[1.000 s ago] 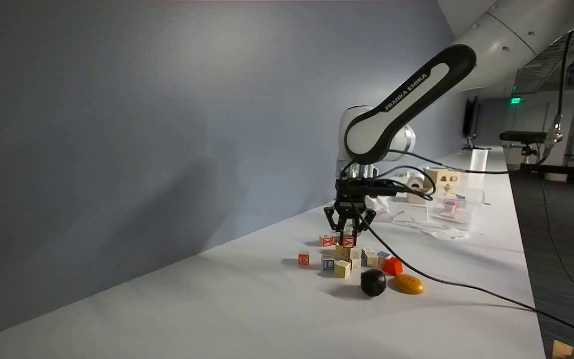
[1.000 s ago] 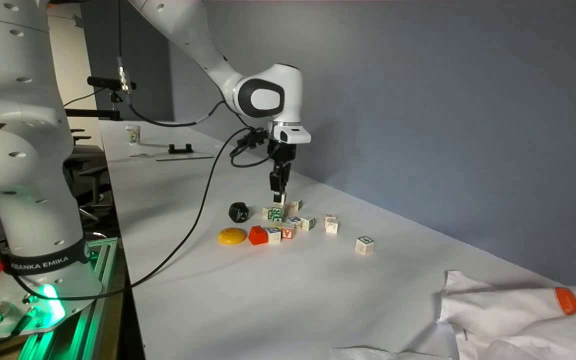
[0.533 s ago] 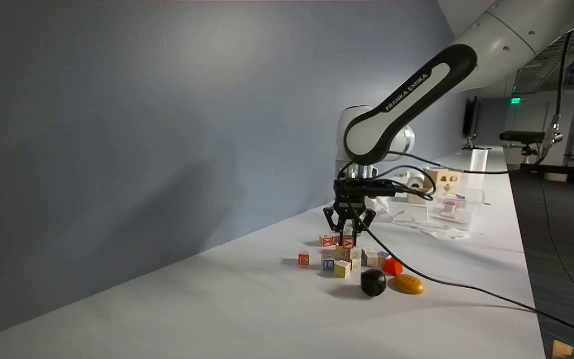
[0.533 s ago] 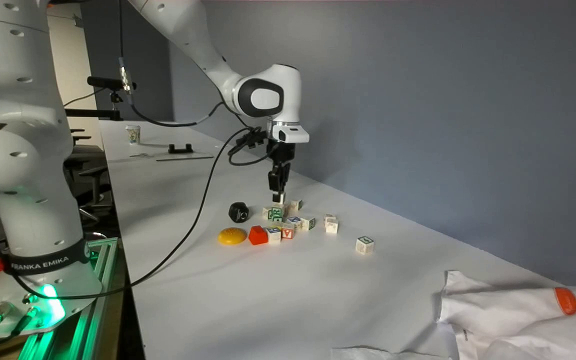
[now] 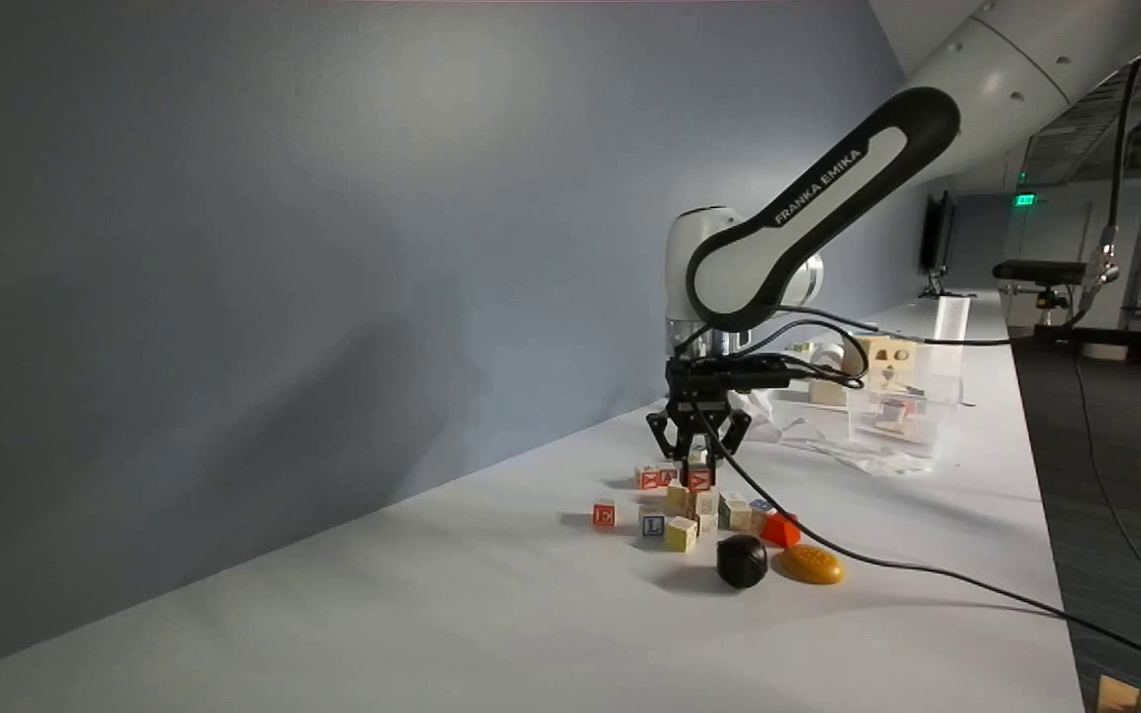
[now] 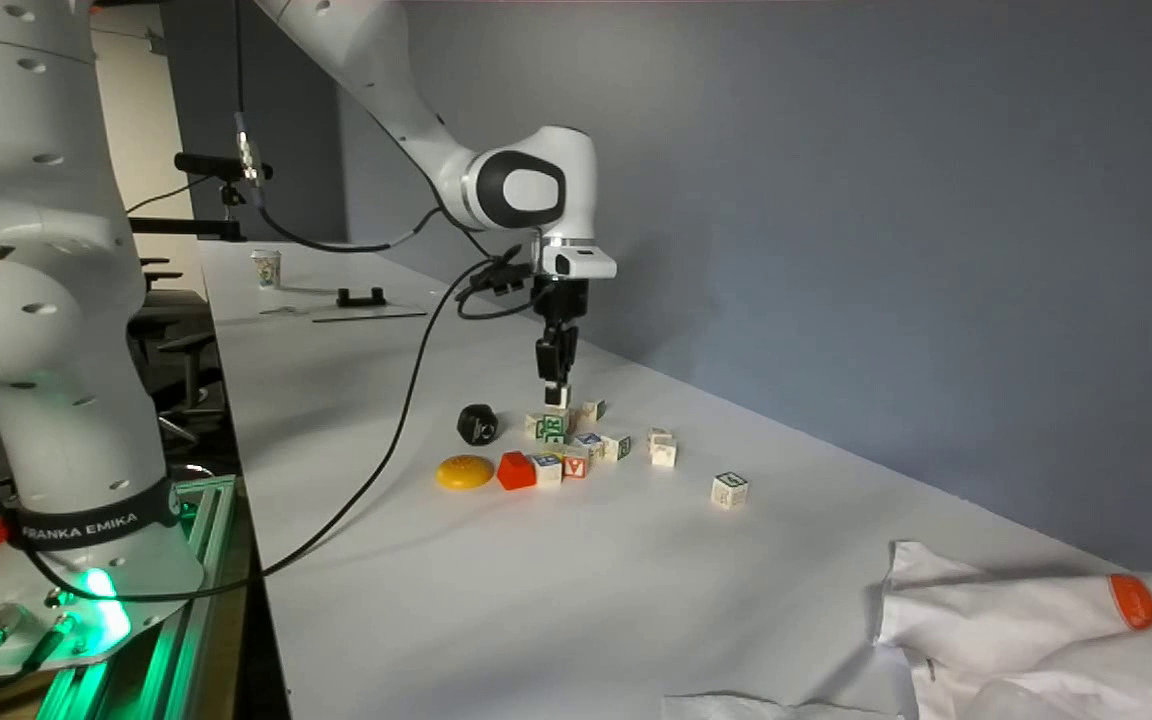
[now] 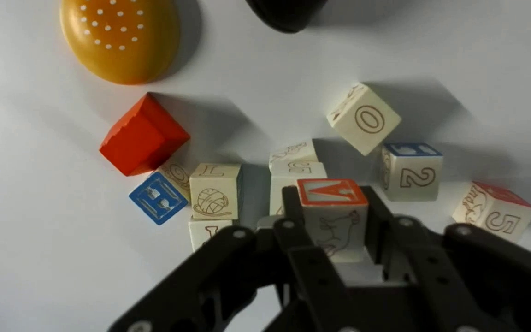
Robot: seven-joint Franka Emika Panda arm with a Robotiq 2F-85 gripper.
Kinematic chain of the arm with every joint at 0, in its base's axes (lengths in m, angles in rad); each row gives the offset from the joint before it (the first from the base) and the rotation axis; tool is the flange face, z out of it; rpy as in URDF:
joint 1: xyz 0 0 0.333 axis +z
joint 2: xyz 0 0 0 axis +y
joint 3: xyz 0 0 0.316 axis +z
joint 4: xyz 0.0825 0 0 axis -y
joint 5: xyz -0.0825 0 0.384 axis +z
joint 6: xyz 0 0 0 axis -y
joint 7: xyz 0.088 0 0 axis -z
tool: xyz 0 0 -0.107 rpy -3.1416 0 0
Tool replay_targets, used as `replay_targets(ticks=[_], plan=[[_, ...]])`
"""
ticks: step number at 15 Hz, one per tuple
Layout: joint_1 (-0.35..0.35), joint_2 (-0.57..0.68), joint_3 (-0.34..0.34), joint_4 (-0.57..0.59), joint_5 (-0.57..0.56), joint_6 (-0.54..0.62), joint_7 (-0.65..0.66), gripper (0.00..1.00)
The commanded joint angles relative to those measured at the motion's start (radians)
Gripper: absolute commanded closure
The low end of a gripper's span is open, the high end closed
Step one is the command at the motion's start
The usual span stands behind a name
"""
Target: Place one block on top of the stacked blocks.
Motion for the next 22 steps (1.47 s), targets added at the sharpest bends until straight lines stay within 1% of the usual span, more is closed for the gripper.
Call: replay_targets(ticks=[1, 18, 19, 20, 22], plan=[[0.001, -0.029, 0.005, -0.02, -0.028, -0.015, 0.014, 0.87], [-0.001, -0.048, 0.006, -0.049, -0.088, 0.009, 0.013, 0.86], [-0.001, -0.047, 0.006, -0.049, -0.093, 0.011, 0.014, 0.41], [-0.002, -0.046, 0.006, -0.049, -0.099, 0.014, 0.017, 0.4], [-0.001, -0.047, 0.007, -0.049, -0.099, 0.009, 0.015, 0.27]])
